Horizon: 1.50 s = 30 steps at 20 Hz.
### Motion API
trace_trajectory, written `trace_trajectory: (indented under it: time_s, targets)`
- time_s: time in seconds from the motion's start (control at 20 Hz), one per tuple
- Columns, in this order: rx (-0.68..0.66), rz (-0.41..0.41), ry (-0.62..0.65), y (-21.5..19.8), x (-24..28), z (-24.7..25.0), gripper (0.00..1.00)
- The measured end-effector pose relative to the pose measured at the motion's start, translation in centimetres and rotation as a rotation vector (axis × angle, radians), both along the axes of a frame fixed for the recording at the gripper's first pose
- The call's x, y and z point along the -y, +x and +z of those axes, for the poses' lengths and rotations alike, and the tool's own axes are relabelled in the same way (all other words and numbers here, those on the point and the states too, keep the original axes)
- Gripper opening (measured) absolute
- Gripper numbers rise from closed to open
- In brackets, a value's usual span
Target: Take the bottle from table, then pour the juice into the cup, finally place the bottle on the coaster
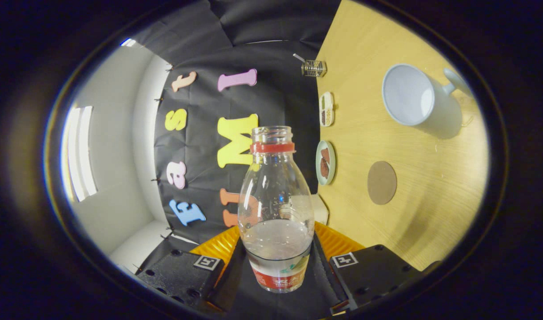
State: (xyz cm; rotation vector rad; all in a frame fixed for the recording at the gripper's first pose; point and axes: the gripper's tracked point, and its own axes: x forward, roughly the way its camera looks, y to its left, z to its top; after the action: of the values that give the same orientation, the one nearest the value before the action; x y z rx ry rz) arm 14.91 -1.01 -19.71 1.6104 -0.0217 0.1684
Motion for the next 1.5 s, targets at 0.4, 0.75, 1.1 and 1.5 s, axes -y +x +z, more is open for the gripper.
trace_trajectory:
  time_s: [0.4,0.75,1.1,1.5]
  targets:
    - [0.015,-0.036,0.170,0.1,1.6,1.2,0.76]
    - [0.006,-0.030,0.223,0.3,1.9,1.0,0.76]
    - [0.017,-0.005,0.240,0.7,1.2,1.3,0.76]
    - [0.041,0.005,0.311,0.4,1.4,1.7,0.76]
